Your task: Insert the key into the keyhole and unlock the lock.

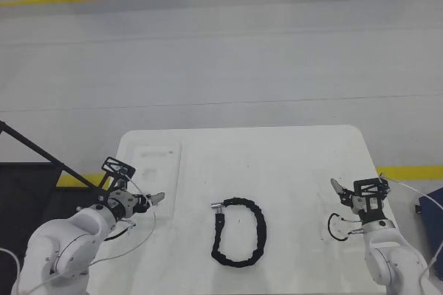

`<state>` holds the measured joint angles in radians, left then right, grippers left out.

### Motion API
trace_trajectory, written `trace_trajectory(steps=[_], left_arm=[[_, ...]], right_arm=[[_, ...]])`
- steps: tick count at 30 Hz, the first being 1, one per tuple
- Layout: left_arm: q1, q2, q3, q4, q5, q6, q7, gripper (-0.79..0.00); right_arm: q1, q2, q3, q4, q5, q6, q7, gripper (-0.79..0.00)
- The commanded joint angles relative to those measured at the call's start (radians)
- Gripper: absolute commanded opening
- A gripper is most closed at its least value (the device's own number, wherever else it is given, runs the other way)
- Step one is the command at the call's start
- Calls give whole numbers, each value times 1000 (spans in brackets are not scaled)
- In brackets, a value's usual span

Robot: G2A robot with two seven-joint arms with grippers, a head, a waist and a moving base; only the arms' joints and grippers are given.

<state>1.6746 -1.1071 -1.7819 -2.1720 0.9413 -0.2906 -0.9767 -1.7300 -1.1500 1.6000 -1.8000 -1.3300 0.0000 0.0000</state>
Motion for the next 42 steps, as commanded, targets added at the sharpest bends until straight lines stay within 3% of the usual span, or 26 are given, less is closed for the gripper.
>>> trace_trajectory(steps=[1,8,14,19,35,38,42], left_arm=[[-21,3,4,0,-6,14,-59,0],[-112,17,57,4,77,27,-222,0],[-166,24,120,14,126,-9,-247,0],[-194,28,141,25,212,-36,-175,0],[-183,29,142,36,250,-29,-163,0],[-170,26,147,58,160,62,-271,0],[-211,27,163,81,104,126,-429,0]], right_arm=[[0,0,0,0,0,0,0,0],[0,0,0,0,0,0,0,0],[0,0,0,0,0,0,0,0],[0,0,0,0,0,0,0,0],[0,0,0,0,0,0,0,0],[0,0,0,0,0,0,0,0],[0,0,0,0,0,0,0,0]])
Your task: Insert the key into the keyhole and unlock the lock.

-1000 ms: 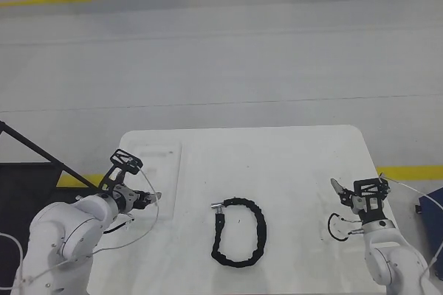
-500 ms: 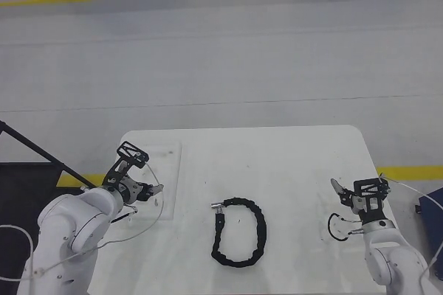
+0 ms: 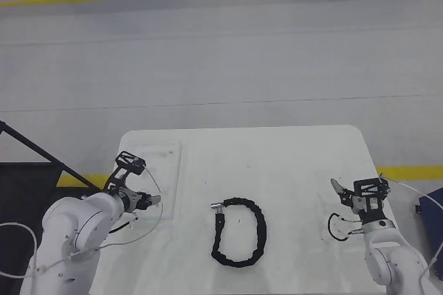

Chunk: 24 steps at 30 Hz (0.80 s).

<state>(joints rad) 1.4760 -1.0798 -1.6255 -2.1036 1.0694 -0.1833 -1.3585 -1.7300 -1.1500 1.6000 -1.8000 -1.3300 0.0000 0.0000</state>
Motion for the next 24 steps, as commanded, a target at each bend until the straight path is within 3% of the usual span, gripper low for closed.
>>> trace_trajectory(steps=[1,4,13,18,24], left_arm=[[-26,0,12,27,-48,38,-95,0],[-74,1,27,57,-102,78,-177,0],[-180,9,81,171,-391,214,-177,0],[-220,20,70,205,-523,306,-177,0],[-226,38,105,211,-463,361,-177,0]], right_arm=[[0,0,0,0,0,0,0,0],[0,0,0,0,0,0,0,0],[0,0,0,0,0,0,0,0],[0,0,0,0,0,0,0,0],[0,0,0,0,0,0,0,0]])
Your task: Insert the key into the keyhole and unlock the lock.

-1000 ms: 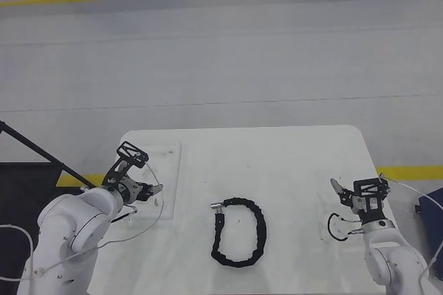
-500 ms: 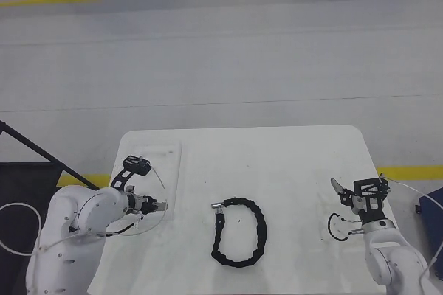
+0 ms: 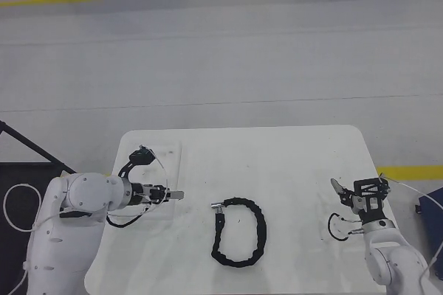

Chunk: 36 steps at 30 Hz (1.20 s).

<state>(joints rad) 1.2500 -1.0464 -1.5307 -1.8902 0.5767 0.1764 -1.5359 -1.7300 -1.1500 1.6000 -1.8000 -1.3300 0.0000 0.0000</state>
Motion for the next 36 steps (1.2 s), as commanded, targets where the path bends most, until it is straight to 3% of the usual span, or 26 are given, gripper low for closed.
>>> trace_trajectory(steps=[1,10,18,29,30,33,36], left_arm=[[3,8,19,6,40,18,0,0],[-19,53,84,22,99,70,0,0],[-75,98,146,92,61,108,0,0],[-140,135,258,185,78,108,0,0],[-146,137,265,190,77,108,0,-40],[-166,139,283,204,70,108,0,-345],[-180,139,299,214,64,113,5,-406]], right_arm=[[0,0,0,0,0,0,0,0],[0,0,0,0,0,0,0,0],[0,0,0,0,0,0,0,0],[0,0,0,0,0,0,0,0],[0,0,0,0,0,0,0,0],[0,0,0,0,0,0,0,0],[0,0,0,0,0,0,0,0]])
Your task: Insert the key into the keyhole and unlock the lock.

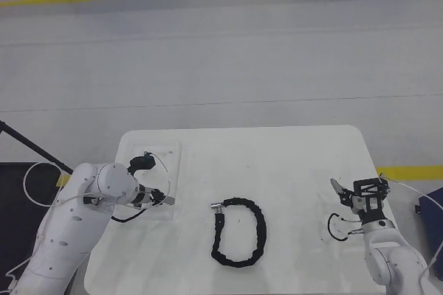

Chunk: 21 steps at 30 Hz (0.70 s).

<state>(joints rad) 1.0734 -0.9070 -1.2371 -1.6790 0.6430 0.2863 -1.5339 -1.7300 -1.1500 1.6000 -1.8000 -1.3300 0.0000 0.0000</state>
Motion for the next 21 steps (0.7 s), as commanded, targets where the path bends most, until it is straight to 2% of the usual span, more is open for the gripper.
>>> trace_trajectory(steps=[1,3,7,9,21], left_arm=[[-7,0,10,6,-3,5,5,-416],[-13,0,19,14,-1,6,7,-409],[-19,3,33,30,8,3,3,-493],[-21,5,36,36,10,2,2,-508],[-27,15,48,47,18,4,4,-551]], right_arm=[[0,0,0,0,0,0,0,0],[0,0,0,0,0,0,0,0],[0,0,0,0,0,0,0,0],[0,0,0,0,0,0,0,0],[0,0,0,0,0,0,0,0]])
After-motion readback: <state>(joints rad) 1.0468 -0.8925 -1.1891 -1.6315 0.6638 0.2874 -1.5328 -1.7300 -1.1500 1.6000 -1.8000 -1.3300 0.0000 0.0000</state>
